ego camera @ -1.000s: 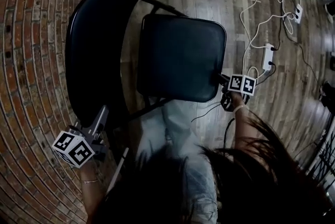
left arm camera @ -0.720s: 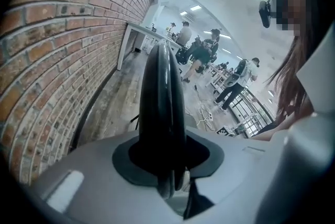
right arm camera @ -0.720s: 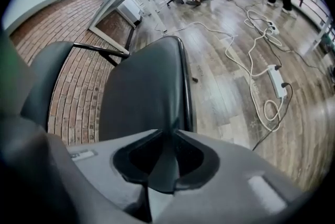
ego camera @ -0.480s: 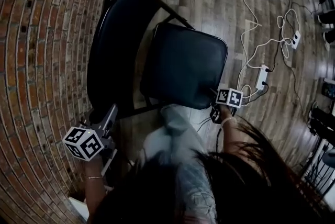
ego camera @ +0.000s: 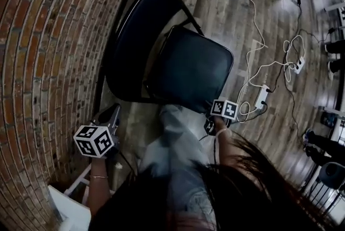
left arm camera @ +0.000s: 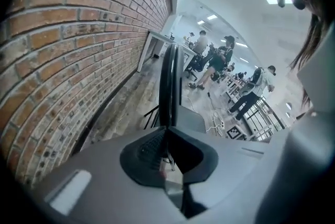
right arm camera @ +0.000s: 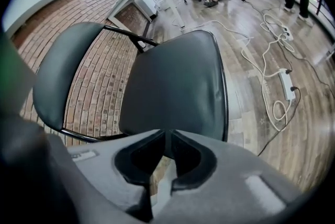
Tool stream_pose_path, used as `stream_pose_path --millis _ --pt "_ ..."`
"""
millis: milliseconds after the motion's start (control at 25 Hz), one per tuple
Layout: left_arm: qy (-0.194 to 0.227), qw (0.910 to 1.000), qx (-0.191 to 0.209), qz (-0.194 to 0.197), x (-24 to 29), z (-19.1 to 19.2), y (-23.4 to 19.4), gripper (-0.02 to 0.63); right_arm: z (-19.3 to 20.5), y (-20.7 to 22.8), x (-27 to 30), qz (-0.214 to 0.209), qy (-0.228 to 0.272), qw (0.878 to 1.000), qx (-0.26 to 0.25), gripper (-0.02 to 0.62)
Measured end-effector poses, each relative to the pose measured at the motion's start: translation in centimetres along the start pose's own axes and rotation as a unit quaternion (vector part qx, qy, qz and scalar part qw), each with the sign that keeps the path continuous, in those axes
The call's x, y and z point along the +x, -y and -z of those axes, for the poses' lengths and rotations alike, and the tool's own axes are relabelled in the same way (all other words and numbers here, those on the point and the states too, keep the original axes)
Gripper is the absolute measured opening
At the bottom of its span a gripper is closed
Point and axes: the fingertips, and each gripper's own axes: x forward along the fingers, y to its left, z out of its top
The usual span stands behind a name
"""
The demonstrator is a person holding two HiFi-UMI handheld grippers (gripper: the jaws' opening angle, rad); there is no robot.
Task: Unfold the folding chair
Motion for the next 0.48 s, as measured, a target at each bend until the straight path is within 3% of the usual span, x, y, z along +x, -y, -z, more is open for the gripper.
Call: stream_pose_path --millis 200,480 --pt "0.019 0.9997 0.011 -0.01 -1.9 1.2 2.0 0.003 1.3 -1.4 -1.2 -0.016 -0.005 0.999 -0.032 0.031" --pt "0.061 0.9978 -0.022 -0.018 -7.7 5.6 6.6 -0.003 3.2 -2.4 -4.8 -0.018 0.002 0.997 -0.075 -0.006"
